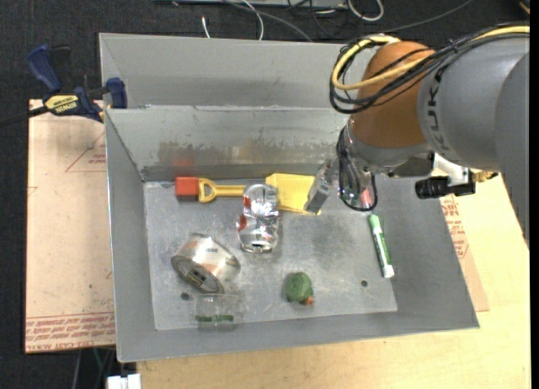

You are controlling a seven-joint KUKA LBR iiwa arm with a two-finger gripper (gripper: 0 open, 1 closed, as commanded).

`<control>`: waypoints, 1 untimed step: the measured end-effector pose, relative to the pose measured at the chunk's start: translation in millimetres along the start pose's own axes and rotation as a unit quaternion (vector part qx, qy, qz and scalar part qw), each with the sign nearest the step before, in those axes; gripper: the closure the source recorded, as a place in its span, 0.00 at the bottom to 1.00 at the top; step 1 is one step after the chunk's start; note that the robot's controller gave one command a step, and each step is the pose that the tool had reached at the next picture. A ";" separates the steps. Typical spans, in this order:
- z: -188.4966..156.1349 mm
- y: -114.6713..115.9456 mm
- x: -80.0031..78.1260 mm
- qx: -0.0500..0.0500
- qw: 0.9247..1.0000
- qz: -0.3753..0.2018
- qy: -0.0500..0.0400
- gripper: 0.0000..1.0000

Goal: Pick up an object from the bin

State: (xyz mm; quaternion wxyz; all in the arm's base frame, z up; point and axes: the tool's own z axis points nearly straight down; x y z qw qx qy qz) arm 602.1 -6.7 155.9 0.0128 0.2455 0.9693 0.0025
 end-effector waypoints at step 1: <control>3.5 -8.1 11.1 0.003 1.000 0.003 0.008 1.00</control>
Offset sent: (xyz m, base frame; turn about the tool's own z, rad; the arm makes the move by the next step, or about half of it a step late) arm -0.0397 0.0139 -0.0514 0.3127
